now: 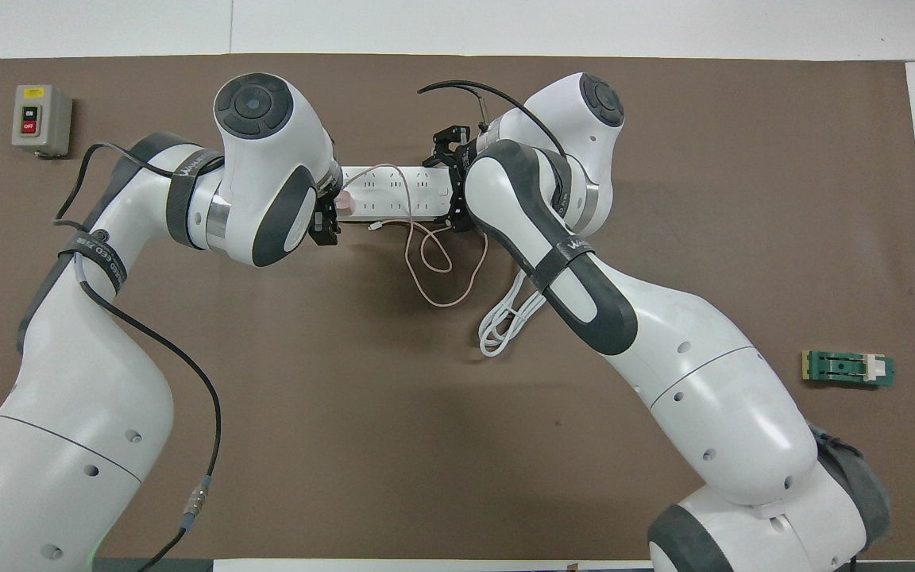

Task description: Unplug charger and place it aside

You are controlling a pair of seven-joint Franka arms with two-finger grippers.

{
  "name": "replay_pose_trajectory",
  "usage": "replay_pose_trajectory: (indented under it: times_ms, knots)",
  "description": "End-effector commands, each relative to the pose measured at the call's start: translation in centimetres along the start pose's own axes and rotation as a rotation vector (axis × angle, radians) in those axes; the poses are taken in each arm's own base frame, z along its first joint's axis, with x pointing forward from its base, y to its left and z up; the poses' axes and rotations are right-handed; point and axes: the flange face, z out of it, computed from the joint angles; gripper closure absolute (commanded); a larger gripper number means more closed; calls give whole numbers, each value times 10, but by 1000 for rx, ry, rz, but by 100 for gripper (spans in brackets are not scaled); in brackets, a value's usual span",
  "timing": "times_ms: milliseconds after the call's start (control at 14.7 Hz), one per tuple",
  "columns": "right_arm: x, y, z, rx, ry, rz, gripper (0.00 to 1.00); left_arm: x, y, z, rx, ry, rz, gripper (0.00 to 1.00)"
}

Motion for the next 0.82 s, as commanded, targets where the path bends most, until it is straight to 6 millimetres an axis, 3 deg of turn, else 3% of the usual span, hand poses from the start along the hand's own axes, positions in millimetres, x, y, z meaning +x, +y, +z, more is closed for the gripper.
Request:
replay_pose_trajectory:
  times_ms: [0,136,341,409,545,614,750]
  knots:
    - [18,-12,11,64,3,-9,2,2,-5,-4,-25,19,-8,0]
    - [18,-12,12,82,10,-8,6,3,-5,-4,-26,18,-9,7]
    - [25,-10,18,90,18,2,10,3,-4,-4,-29,17,-9,34]
    - [26,-10,18,91,18,5,11,3,-4,-4,-31,16,-9,46]
    - [26,-10,18,93,17,6,12,3,-4,-4,-32,15,-9,90]
    - [27,-10,18,92,17,8,14,3,-4,-4,-32,15,-9,100]
    - [28,-11,17,113,20,11,15,3,-4,-4,-35,18,-5,100]
